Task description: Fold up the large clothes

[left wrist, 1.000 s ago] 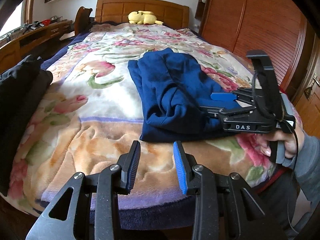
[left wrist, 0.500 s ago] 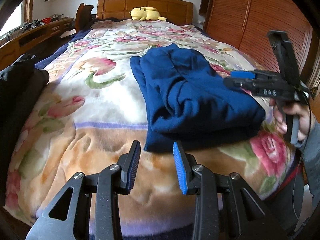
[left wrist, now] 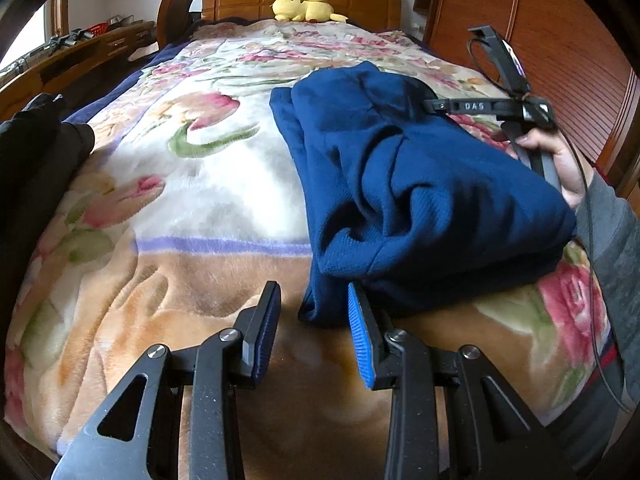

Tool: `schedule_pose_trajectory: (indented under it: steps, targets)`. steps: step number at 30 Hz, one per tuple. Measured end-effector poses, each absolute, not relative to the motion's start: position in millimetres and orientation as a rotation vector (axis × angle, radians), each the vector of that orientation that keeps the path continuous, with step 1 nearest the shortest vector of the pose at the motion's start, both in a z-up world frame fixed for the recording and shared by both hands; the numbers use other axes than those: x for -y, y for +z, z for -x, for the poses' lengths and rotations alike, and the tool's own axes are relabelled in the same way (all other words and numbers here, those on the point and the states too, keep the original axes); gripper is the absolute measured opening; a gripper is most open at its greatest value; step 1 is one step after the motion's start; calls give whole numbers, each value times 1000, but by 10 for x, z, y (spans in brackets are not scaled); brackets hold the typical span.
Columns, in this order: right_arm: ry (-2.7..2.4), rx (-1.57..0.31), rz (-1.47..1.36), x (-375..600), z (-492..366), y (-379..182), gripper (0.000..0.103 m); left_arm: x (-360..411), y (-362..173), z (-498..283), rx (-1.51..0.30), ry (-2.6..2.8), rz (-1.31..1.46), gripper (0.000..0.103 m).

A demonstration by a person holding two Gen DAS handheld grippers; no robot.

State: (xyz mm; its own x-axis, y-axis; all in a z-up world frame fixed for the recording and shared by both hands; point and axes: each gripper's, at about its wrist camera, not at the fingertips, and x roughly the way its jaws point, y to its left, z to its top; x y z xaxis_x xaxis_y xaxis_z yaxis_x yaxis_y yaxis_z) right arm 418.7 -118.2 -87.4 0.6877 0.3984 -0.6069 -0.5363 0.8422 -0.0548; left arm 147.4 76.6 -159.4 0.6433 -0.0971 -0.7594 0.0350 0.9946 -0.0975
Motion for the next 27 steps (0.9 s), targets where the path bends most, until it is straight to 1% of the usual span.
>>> schedule_pose_trajectory:
  steps: [3,5,11,16,27]
  targets:
    - [582,-668,160,1183,-4276,-1039,75,-727,-1603,-1497,-874,-70,45,35]
    - [603,-694,101,1249,-4378,-1082,82,-715,-1608,-1512,-881,-72,35,35]
    - [625,-747,6,1297,-4598,-1175,94,-701,-1619,-1567,-894,-73,27,36]
    - [634,-754,4,1279,-4633,-1222,97,-658,-1614,-1598,-902,-63,14,36]
    - [651,-759,-7,1306,-4604,-1236,97,-543,-1515,-1568,-906,-77,-7,36]
